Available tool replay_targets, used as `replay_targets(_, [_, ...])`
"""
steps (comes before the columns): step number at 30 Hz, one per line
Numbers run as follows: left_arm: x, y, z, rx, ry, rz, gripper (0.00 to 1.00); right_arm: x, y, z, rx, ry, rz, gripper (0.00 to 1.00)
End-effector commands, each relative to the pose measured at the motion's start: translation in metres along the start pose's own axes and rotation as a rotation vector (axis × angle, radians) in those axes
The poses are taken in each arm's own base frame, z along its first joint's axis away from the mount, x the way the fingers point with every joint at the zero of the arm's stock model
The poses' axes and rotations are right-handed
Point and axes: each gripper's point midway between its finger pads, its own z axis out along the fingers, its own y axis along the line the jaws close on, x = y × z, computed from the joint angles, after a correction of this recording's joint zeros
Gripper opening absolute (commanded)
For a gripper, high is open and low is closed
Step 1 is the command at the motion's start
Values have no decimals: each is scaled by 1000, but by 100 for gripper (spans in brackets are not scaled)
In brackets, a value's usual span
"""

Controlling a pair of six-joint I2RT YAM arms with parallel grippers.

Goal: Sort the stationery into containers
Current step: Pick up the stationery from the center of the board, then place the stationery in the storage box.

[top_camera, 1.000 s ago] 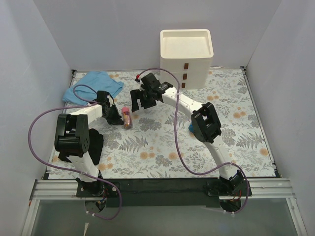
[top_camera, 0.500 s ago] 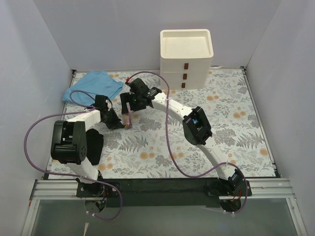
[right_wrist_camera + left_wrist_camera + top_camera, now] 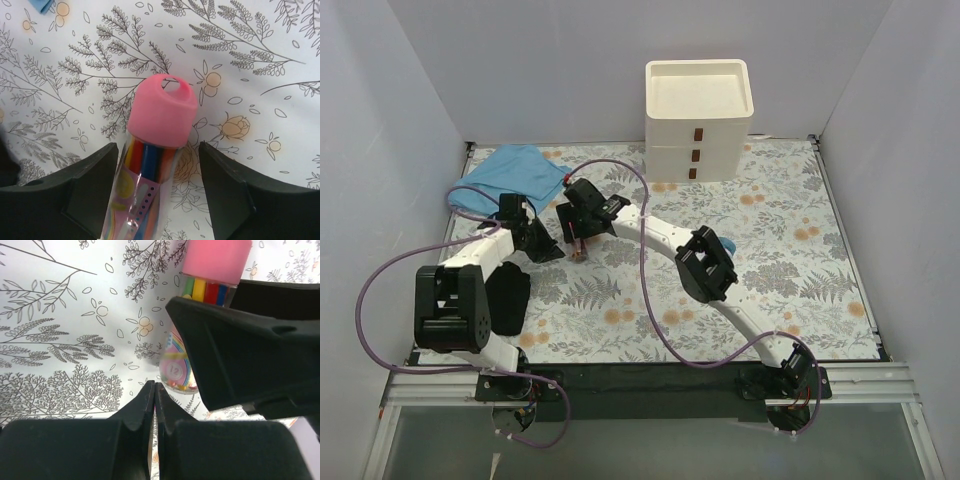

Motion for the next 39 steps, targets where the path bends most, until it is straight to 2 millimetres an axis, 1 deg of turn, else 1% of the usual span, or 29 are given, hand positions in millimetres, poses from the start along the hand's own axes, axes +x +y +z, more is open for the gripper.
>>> replay_targets(1, [0, -5, -18, 30, -14, -17, 0, -11, 1, 6, 64, -75, -66, 71])
replay_targets(3, [0, -7, -22, 36, -17, -16, 0, -3, 3, 10, 49, -60, -110, 54])
replay_targets(4, [-7, 1, -25, 26, -30, -45, 0, -1, 5, 10, 40, -55, -130, 40])
replay_targets(5, [-7, 1, -26, 26, -31, -45, 0, 0, 3, 10, 41, -51, -156, 4])
replay_targets(6, [-8, 1, -28, 28, -34, -44, 0, 1, -1, 10, 48, -47, -171, 1])
replay_targets(10, [-15, -5, -35, 48, -64, -32, 0, -24, -7, -7, 13, -76, -220, 1])
replay_targets(11, [-17, -6, -37, 51, -71, -33, 0, -40, -4, -22, 0, -108, -230, 1])
replay_targets(13, [-24, -12, -43, 69, -96, -17, 0, -67, -22, -43, 6, -150, -247, 1])
replay_targets(14, [-27, -15, -45, 79, -108, -7, 0, -93, -21, -72, -3, -209, -246, 1])
replay_targets(15, [-30, -17, -47, 87, -121, 0, 0, -113, -38, -87, 5, -251, -246, 1])
replay_targets(16, [-34, -20, -48, 99, -139, 15, 0, -127, -41, -103, -14, -288, -247, 1])
replay_targets(17, [-37, -24, -49, 109, -146, 22, 0, -141, -59, -134, -4, -330, -237, 1])
replay_targets(18, [-40, -25, -49, 112, -153, 27, 0, -160, -61, -151, -17, -407, -250, 1])
replay_targets(19, [-42, -29, -50, 126, -156, 35, 0, -170, -63, -167, -35, -445, -284, 1])
replay_targets(20, [-45, -31, -48, 131, -154, 34, 0, -183, -75, -194, -23, -497, -290, 1])
replay_targets(22, [-50, -36, -46, 147, -158, 37, 0, -209, -81, -228, -21, -594, -315, 1])
replay_targets(23, [-52, -38, -44, 151, -158, 38, 0, -228, -87, -258, -13, -663, -322, 1])
replay_targets(25, [-60, -42, -41, 157, -159, 42, 0, -252, -86, -294, -15, -766, -343, 1])
replay_targets(26, [-63, -44, -40, 162, -160, 52, 0, -270, -87, -327, -1, -858, -379, 1])
replay_targets(28, [-69, -46, -33, 162, -150, 55, 0, -284, -86, -356, 16, -947, -411, 1])
replay_targets(29, [-69, -47, -30, 166, -136, 56, 0, -297, -85, -390, 45, -1054, -436, 1])
replay_targets(30, [-74, -53, -31, 178, -140, 65, 0, -293, -93, -387, 72, -1066, -437, 1])
replay_targets(31, [-74, -51, -24, 173, -119, 60, 0, -295, -100, -395, 117, -1111, -433, 1])
replay_targets(32, [-76, -53, -22, 178, -113, 60, 0, -306, -101, -429, 167, -1239, -434, 1])
replay_targets(33, [-78, -55, -20, 182, -106, 62, 0, -308, -108, -437, 226, -1285, -442, 1])
replay_targets(34, [-82, -57, -17, 183, -99, 64, 0, -304, -128, -431, 322, -1298, -400, 1])
replay_targets(35, [-84, -59, -16, 185, -98, 67, 0, -311, -135, -445, 368, -1384, -386, 1])
replay_targets(37, [-92, -62, -15, 190, -106, 106, 0, -318, -160, -454, 480, -1444, -323, 1])
replay_targets(39, [-96, -59, -10, 174, -111, 135, 0, -329, -189, -455, 516, -1493, -269, 1])
